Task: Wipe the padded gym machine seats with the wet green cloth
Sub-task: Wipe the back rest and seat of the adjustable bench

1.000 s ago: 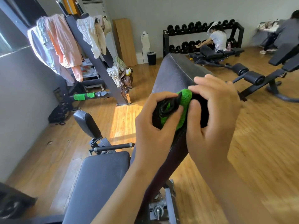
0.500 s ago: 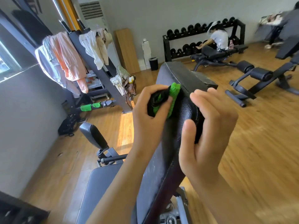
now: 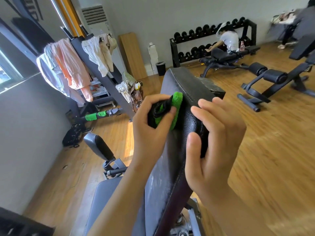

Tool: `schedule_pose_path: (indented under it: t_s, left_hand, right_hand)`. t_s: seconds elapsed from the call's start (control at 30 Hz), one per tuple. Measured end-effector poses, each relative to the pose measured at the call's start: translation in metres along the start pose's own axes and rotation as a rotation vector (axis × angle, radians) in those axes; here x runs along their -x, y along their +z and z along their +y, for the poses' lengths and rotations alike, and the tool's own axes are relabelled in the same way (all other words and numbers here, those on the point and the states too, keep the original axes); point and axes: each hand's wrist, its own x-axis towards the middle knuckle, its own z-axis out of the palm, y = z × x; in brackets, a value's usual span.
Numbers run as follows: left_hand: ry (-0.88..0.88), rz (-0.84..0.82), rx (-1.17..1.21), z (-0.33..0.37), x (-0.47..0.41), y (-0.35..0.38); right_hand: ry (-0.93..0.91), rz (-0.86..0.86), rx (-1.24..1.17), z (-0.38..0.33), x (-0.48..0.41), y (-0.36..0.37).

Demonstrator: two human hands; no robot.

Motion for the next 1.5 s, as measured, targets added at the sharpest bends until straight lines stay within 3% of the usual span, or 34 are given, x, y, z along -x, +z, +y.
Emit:
schedule_pose_path:
  t_s: [0.17, 0.47, 0.7, 0.83, 1.0, 1.17, 1.37, 1.5]
  left_hand:
    - [-0.076, 0.057, -0.055, -0.044, -0.04, 0.013]
    - [-0.079, -0.122, 0.01, -0.04, -0.044, -0.002]
    - [-0.099, -0.062, -0.05, -0.077, -0.095, 0.018]
    - [-0.19, -0.134, -0.141, -0.109, -0.125, 0.023]
    - [-0.237, -0.157, -0.088, -0.116, -0.116, 0.017]
    - [-0.111, -0.137, 0.036, -0.093, -0.061, 0.0]
    - [0.025, -0.251, 0.151, -0.016, 0.005, -0.019]
    - [-0.023, -0.319, 0.114, 0.011, 0.033, -0.037]
  right_hand:
    - [-0.006, 0.016, 0.003, 0.0, 0.0, 0.0]
    - [-0.001, -0.019, 0.043, 0.0, 0.0, 0.0]
    - [-0.015, -0.007, 0.097, -0.003, -0.001, -0.001]
    - [-0.019, 0.01, 0.138, -0.005, -0.001, 0.0]
    - [-0.023, 0.04, 0.204, -0.008, 0.0, 0.002]
    - [-0.02, 0.064, 0.243, -0.011, 0.0, 0.004]
    - [0.021, 0.017, 0.256, -0.016, 0.001, 0.001]
    - [0.087, -0.093, 0.25, -0.029, 0.005, -0.012]
